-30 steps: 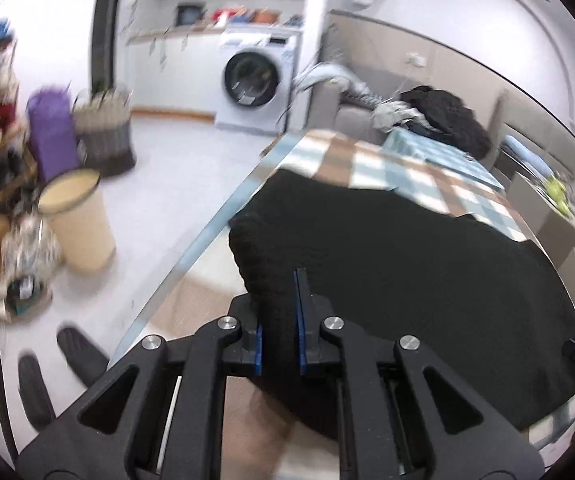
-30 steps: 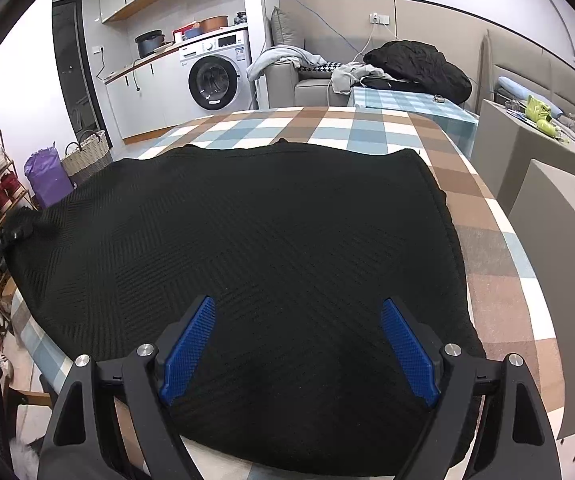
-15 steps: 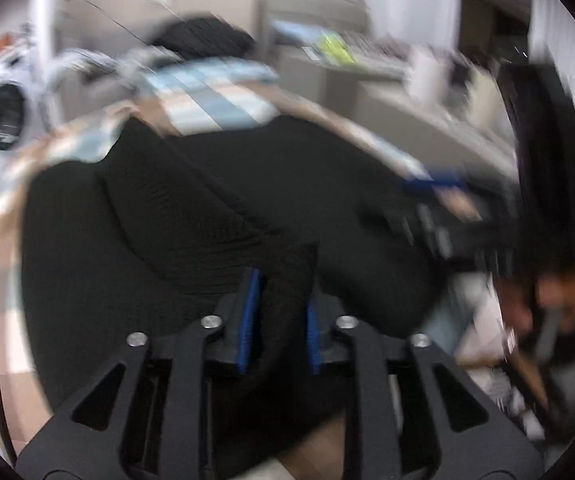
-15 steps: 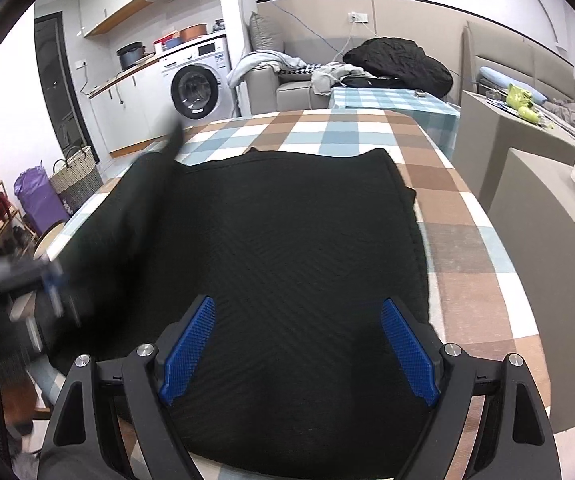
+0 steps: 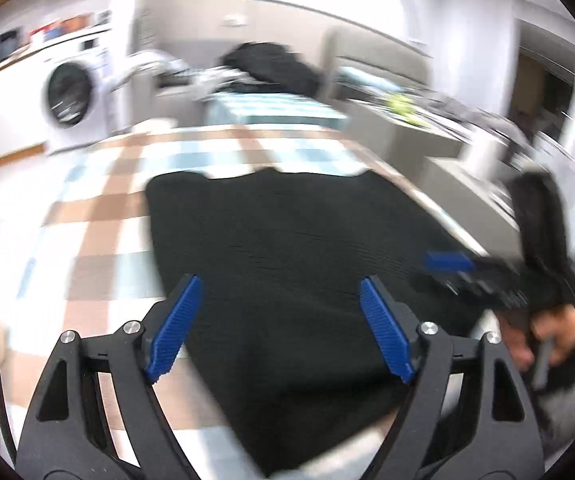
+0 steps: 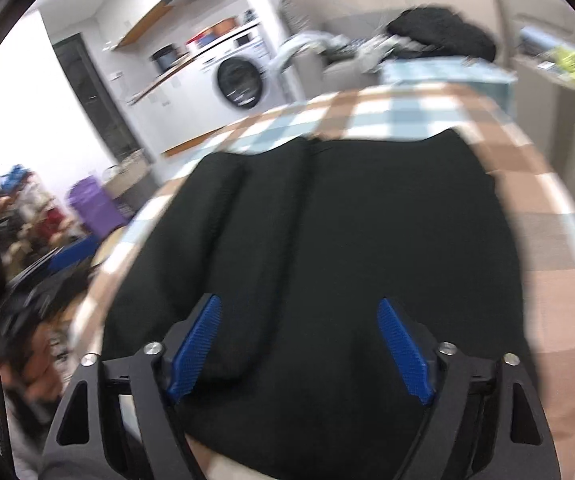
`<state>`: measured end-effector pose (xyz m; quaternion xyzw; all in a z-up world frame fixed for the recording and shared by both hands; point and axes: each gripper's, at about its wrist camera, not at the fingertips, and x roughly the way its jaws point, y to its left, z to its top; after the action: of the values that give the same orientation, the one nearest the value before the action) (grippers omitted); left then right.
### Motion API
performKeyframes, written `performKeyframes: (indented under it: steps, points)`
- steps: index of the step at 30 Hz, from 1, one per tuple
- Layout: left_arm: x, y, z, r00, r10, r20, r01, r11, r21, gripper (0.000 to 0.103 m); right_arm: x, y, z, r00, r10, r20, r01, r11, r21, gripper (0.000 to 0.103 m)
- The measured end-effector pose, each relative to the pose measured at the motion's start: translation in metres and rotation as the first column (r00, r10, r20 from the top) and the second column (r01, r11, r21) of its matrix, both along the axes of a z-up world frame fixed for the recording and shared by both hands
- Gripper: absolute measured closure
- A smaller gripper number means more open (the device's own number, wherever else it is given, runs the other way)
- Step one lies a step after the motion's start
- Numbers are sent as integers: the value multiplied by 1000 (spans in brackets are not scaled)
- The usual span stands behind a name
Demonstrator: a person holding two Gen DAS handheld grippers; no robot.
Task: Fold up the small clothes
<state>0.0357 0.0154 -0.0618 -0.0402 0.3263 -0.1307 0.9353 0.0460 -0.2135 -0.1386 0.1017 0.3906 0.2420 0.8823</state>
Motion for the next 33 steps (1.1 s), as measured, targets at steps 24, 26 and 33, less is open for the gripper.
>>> performKeyframes:
  steps: [24,26,33]
  points:
    - [26,56,-44,979,146,-141,-156,986,-64,24,-19,32,18,995,65,-80,-62,998,33,99]
    - [25,51,-45,981,129,-148,-139,988,-61,24,-12,34,-2,993,43,-108,-49,997,-57,98]
    - [19,30,-47,987,65,-148,-72,997,-42,24,-2,24,11,998,47,-33,-49,995,-82,59]
